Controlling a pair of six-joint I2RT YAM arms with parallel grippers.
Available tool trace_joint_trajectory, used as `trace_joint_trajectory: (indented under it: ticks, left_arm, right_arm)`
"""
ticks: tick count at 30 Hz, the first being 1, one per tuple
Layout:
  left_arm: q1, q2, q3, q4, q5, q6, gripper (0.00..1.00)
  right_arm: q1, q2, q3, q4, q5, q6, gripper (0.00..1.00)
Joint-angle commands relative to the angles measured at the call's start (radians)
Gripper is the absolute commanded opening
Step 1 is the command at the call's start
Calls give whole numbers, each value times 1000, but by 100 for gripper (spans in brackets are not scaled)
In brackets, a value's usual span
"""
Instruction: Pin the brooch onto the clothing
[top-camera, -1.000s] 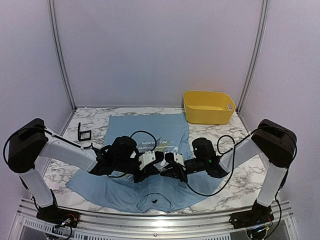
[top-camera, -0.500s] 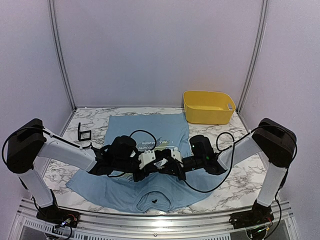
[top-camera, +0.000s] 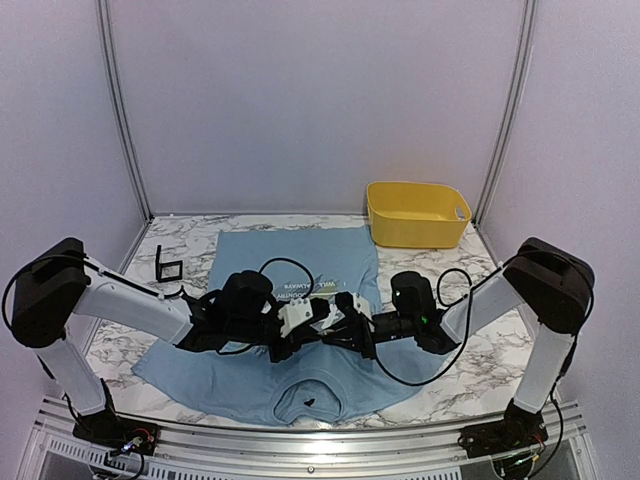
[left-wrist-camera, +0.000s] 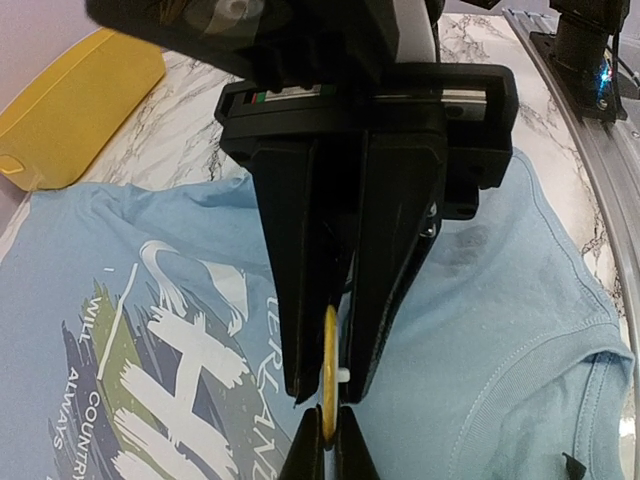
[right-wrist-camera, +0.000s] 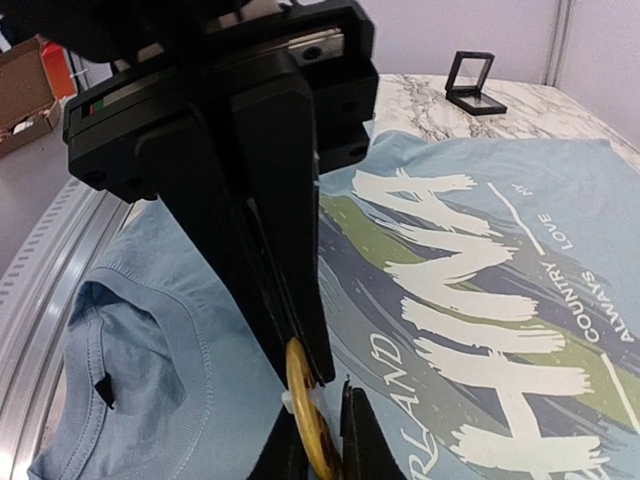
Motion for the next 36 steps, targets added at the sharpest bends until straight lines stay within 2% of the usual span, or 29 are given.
trace_joint_trajectory:
  ticks: [1,4,7,10,18,20,23,26,27,31,34,36]
  left_arm:
    - [-6,-33,-25,-35,2,9,0]
    - [-6,-33,-26,-35,-17,14,0]
    - [-6,-24,-25,-37,-39,22,0]
    - [-11,-12,-21,-38,-64,38,0]
    - [-133,48,-21,-40,-385,249,1]
    - [-149,50,-29,-50,-417,280,20]
    - [-175,28,-43,-81,-445,328,60]
    - [-193,-11,-46,-145,-447,355,92]
    - [-197,-27,-42,-177,-445,357,98]
    - [-203,-92,8,-347,-411,320,99]
    - [-176,-148,32,-432,-363,223,99]
    - [-67,-171,62,-419,-339,56,99]
  right_arm:
    - [-36,-37,-19,28,20,2,16]
    - [-35,-52,-20,-17,2,-32,32]
    - [-36,-80,-36,-35,0,-56,39]
    - [-37,-119,-51,-46,7,-64,43]
    - [-38,-222,-85,-76,185,-40,45]
    - [-38,-242,-94,-97,236,-33,45]
    - [-38,-273,-98,-145,298,-11,46]
    - [-38,-322,-116,-167,366,31,46]
    - [-38,-342,-124,-170,398,40,46]
    - [-39,-413,-126,-238,592,109,46]
    - [-39,-423,-41,-484,796,234,43]
    - [-39,-404,32,-660,920,353,26]
